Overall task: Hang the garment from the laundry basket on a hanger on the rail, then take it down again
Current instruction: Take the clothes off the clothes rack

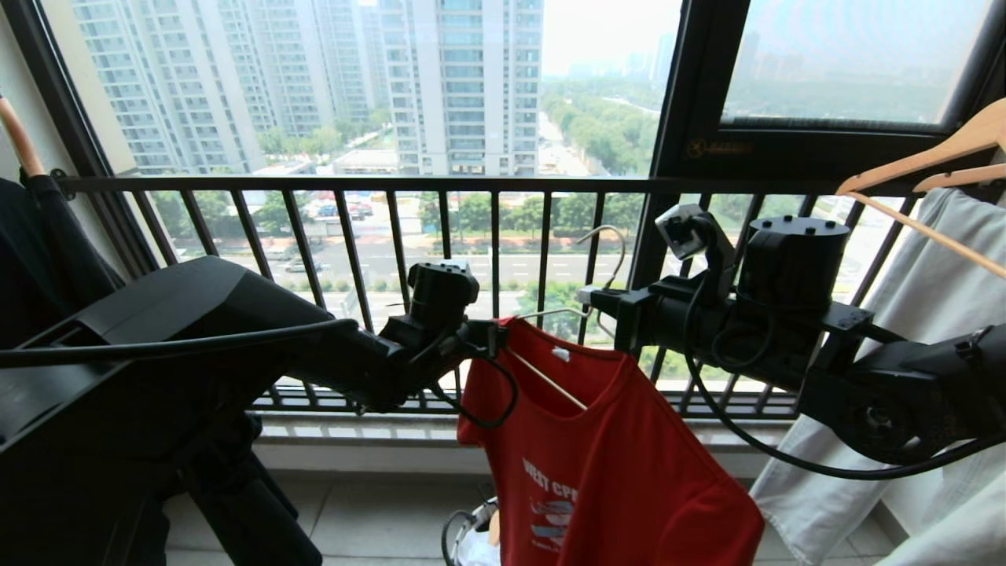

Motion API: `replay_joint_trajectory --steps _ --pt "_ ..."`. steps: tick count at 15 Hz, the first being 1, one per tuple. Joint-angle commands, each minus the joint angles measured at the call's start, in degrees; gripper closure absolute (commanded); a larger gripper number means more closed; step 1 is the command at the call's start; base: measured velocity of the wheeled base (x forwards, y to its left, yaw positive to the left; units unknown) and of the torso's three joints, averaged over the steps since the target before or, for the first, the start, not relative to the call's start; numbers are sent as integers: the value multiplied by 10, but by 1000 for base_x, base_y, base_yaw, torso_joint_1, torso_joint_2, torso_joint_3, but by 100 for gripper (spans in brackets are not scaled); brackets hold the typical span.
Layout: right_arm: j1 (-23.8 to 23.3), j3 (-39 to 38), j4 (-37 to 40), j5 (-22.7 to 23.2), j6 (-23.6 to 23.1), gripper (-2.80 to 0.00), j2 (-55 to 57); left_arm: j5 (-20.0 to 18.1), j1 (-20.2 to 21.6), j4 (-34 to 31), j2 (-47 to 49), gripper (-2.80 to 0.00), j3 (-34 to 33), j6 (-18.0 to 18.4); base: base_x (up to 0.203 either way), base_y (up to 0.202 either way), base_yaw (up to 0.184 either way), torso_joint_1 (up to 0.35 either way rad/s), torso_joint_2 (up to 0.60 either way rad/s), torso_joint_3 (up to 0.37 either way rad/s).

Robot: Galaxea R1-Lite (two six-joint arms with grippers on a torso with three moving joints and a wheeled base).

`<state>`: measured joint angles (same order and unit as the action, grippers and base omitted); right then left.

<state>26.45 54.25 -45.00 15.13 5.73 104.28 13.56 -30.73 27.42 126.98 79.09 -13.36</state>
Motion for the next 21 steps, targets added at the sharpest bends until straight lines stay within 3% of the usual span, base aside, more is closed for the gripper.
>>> replay_joint_trajectory --steps 1,10,11,21 --pt "0 2 -3 1 1 0 1 2 4 2 -2 -280 3 -1 0 0 0 0 0 0" --pt "-7 6 -3 0 2 0 8 2 15 2 -3 -280 6 -1 0 0 0 0 0 0" --pt "-8 6 -3 0 2 0 8 2 15 2 -4 0 6 -1 0 0 0 0 0 0" --pt "-8 18 -3 -15 2 0 23 -4 7 2 -14 0 -10 -6 0 0 0 0 0 0"
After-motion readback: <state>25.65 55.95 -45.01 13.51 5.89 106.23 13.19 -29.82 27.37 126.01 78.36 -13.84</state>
